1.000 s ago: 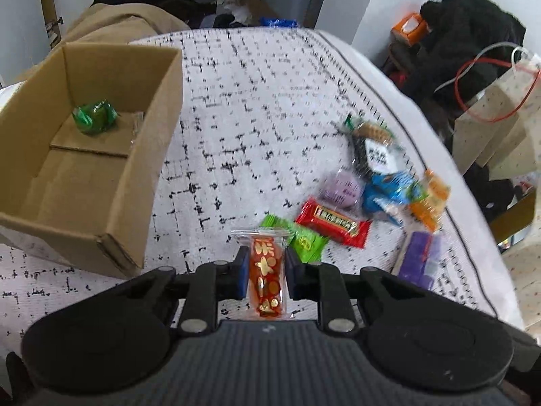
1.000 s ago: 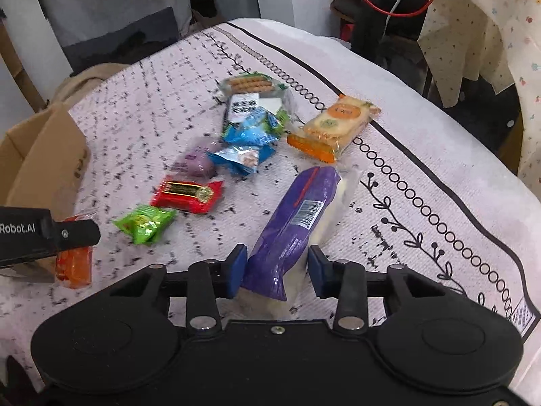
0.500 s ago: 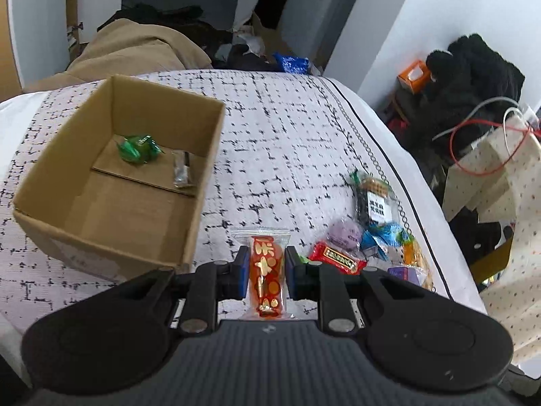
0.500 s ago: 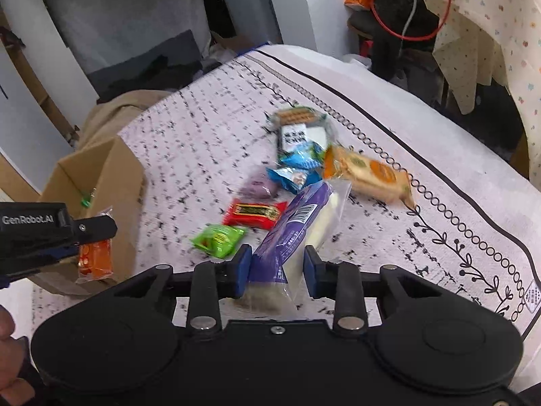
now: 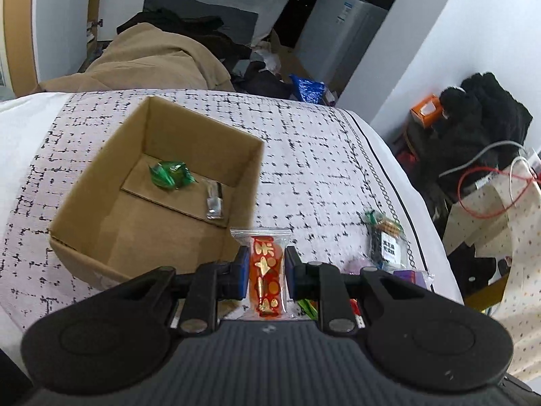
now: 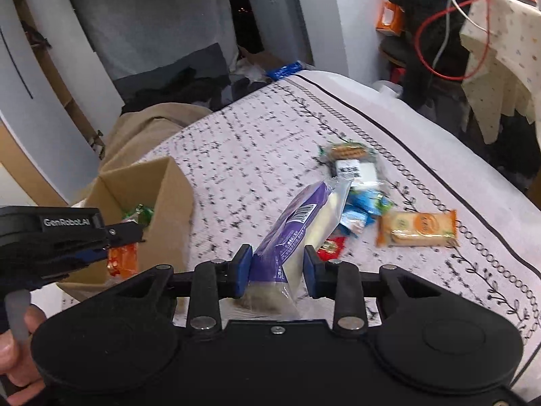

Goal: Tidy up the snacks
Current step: 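Carry the orange candy bar and the purple bar over the cardboard box, then open the left gripper over the box while the right releases the purple bar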

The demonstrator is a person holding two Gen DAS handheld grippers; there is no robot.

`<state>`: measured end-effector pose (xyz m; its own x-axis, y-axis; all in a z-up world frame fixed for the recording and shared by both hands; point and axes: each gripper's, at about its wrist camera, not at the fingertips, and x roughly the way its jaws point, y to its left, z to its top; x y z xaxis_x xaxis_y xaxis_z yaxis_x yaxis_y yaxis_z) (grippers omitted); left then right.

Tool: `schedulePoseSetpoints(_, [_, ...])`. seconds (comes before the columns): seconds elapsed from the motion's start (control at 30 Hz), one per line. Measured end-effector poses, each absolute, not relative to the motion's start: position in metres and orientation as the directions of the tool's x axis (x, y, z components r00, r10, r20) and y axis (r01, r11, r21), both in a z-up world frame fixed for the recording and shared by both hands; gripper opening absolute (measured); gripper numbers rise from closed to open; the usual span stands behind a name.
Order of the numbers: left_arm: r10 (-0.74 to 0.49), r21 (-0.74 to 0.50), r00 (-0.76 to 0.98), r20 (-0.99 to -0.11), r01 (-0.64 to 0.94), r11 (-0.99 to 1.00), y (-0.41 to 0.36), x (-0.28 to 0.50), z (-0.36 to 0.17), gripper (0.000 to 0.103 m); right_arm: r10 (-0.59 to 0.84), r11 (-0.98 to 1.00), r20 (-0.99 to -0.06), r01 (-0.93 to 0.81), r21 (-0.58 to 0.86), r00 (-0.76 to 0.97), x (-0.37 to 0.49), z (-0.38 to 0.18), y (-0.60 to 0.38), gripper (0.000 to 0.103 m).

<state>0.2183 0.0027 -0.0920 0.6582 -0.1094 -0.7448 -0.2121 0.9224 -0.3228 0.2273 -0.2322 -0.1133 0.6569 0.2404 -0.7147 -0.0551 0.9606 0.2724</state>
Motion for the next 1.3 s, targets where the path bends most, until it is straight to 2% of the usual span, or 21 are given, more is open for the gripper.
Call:
schedulePoseSetpoints(0.67, [-0.005,-0.285,0.637,-0.771,-0.337,0.897,0.051,0.248,-0.1,0.021,0.417,0.906,-0.648,-0.231,0.355,0.637,0.274,-0.101,-0.15,0.032])
schedulePoseSetpoints(1.03, [0.048,-0.304,0.633,-0.773,-0.435,0.848,0.082,0.255,-0.104,0.021,0.488,0.873,-0.627,-0.326,0.363,0.607,0.292,-0.102,-0.115,0.032])
schedulePoseSetpoints(1.17, [0.075,-0.296,0.626,-0.776,-0.466,0.834,0.09,0.255,-0.104,0.022,0.506,0.862,-0.644,-0.34,0.375,0.574,0.296,-0.107,-0.108,0.039])
schedulePoseSetpoints(1.3, [0.07,-0.296,0.636,-0.768,-0.45,0.842,0.088,0.254,-0.102,0.022,0.496,0.869,-0.64,-0.329,0.371,0.587,0.289,-0.106,-0.117,0.052])
